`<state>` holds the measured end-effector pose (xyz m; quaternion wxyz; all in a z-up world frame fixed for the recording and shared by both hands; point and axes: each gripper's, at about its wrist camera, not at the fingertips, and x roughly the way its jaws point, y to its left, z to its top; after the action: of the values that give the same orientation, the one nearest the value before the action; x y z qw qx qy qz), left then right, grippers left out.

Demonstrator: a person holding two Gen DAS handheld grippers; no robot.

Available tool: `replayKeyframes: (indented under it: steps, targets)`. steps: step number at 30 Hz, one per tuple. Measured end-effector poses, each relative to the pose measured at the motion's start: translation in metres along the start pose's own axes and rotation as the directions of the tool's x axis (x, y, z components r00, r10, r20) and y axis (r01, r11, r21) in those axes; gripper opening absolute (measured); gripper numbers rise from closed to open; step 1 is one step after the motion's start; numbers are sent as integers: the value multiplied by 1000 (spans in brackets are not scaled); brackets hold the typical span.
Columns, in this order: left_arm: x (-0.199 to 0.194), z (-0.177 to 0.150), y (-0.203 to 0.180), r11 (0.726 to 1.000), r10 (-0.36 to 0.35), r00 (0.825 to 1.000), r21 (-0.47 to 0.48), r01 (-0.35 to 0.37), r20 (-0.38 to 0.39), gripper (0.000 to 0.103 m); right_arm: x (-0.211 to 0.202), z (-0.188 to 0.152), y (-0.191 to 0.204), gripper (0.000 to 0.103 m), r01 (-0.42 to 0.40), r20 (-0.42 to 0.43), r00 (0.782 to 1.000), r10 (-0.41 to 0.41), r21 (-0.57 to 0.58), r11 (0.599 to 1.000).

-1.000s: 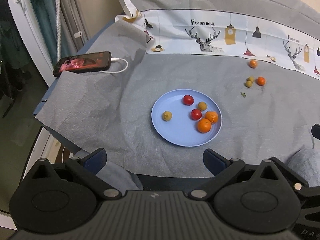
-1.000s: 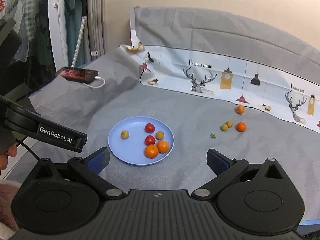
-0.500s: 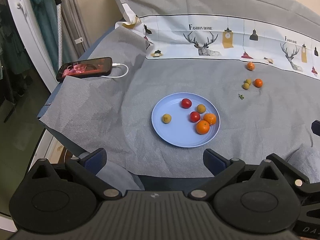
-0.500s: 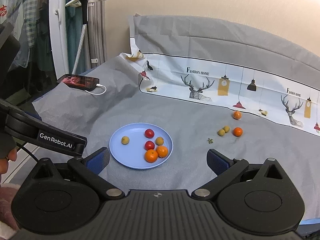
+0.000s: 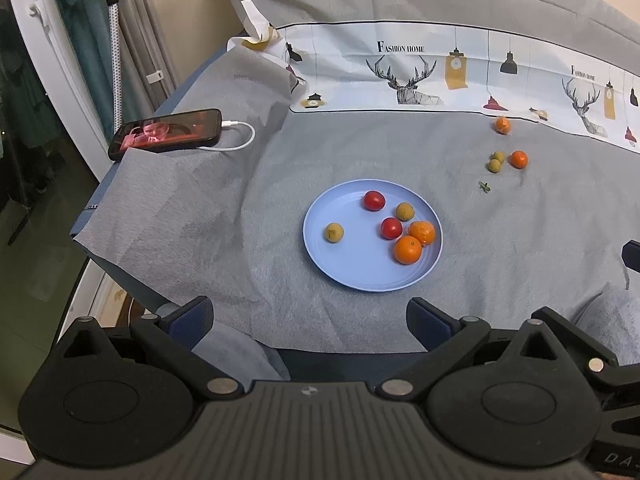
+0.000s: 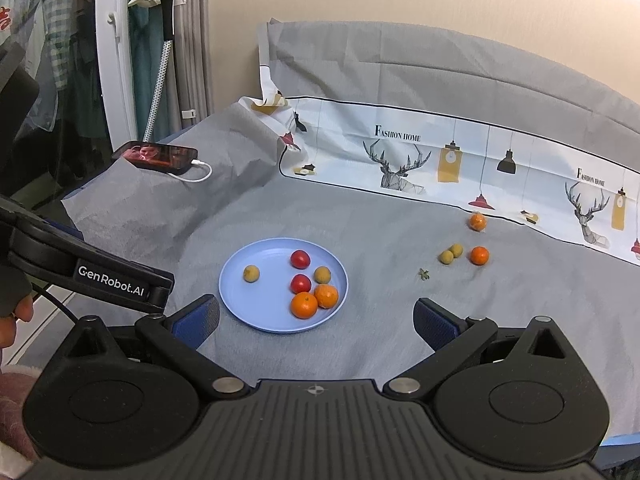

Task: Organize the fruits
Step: 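Lift both tools away from the plate, then move both tools to the fruit cluster and grasp fruits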

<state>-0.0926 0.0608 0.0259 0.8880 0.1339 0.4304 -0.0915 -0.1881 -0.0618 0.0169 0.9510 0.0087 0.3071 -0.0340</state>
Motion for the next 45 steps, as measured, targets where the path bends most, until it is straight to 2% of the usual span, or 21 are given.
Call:
replayKeyframes:
  steps: [19,28,33,38,45]
  targets:
    - [25,6,-3,1000,4,998,17,-4,-55,103,25,-1,-4,102,-9,-59,998,10,19,1000]
    - [52,14,-13,999,11,994,52,-6,-109,103,49,-4,-21,102,10,-108,994,-2,72,997]
    - [71,31,-31,996,17,992,91,-5,-126,103,69,-8,-50,102,64,-138,990,-42,159,985]
    - [94,60,-65,990,-24,992,136,41,-126,103,89,-11,-95,102,161,-143,981,-130,229,960]
    - [149,120,-146,972,-90,992,210,108,-90,103,145,-11,-183,102,323,-147,945,-291,289,901]
